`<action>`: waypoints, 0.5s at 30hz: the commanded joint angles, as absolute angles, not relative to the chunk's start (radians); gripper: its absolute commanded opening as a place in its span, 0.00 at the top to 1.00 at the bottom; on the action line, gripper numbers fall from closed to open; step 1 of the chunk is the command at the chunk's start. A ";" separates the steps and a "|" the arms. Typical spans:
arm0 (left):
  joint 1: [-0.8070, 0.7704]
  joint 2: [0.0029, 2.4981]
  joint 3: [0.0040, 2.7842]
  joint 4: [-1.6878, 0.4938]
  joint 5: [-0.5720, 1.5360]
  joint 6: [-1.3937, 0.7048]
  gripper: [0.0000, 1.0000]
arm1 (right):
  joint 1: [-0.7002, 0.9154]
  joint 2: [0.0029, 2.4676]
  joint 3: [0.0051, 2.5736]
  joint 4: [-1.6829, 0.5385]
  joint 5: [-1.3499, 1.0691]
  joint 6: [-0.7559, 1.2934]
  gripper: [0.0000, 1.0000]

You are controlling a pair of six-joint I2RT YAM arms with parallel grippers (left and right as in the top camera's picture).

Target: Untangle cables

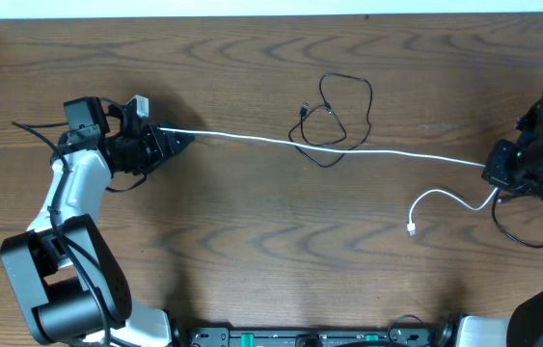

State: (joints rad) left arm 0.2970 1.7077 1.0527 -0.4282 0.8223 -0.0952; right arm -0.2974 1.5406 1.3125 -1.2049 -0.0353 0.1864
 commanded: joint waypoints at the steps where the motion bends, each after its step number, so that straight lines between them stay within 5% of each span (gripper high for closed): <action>1: 0.278 1.703 1.055 -0.449 0.881 -0.039 0.28 | -0.299 1.536 1.314 -1.190 -0.105 0.200 0.99; 5: 0.204 1.703 1.055 -0.479 0.856 0.015 0.28 | -0.278 1.536 1.314 -1.139 -0.422 0.005 0.99; 15: -0.078 1.703 1.055 -0.632 0.325 0.014 0.07 | -0.185 1.536 1.314 -0.939 -1.014 -0.321 0.99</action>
